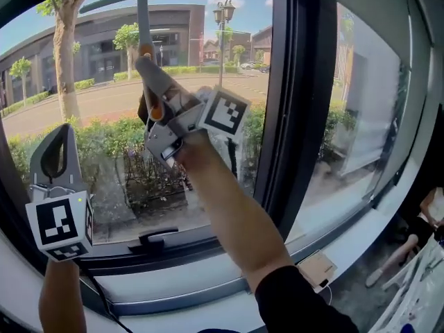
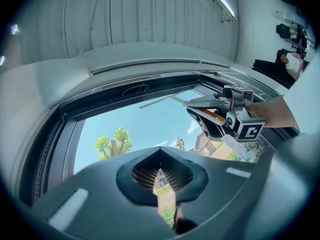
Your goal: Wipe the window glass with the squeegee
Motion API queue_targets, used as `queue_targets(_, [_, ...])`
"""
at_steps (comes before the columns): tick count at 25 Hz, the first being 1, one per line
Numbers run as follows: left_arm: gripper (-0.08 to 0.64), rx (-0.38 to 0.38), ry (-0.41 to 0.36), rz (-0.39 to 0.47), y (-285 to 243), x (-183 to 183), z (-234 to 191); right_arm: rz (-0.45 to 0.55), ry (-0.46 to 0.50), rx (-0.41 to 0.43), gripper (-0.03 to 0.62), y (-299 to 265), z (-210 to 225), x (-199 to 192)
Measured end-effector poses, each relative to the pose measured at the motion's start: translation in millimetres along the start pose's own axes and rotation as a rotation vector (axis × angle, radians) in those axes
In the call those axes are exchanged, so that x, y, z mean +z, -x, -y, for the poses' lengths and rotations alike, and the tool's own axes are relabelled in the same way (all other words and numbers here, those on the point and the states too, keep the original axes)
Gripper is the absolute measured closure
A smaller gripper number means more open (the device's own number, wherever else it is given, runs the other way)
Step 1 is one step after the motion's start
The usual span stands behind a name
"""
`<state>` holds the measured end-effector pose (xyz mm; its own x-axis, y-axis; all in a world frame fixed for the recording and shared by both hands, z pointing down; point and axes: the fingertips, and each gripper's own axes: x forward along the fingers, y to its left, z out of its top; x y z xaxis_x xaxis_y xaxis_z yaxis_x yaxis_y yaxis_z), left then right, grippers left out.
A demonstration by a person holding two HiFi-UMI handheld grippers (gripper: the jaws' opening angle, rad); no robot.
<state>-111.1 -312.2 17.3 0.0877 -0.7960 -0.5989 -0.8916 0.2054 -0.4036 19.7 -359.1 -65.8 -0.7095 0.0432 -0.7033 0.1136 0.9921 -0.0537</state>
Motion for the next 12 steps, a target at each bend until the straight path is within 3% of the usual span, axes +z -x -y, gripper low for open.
queue_targets(4, [0.541,-0.007,-0.012,0.012,-17.7,8.8,13.7,0.004,0.001,0.002,0.546,-13.7,6.0,20.4])
queue_targets(12, [0.541,-0.010,0.003,-0.001,-17.5,-0.9,19.9,0.000,-0.039,-0.011,0.546,-4.1,17.8,11.0])
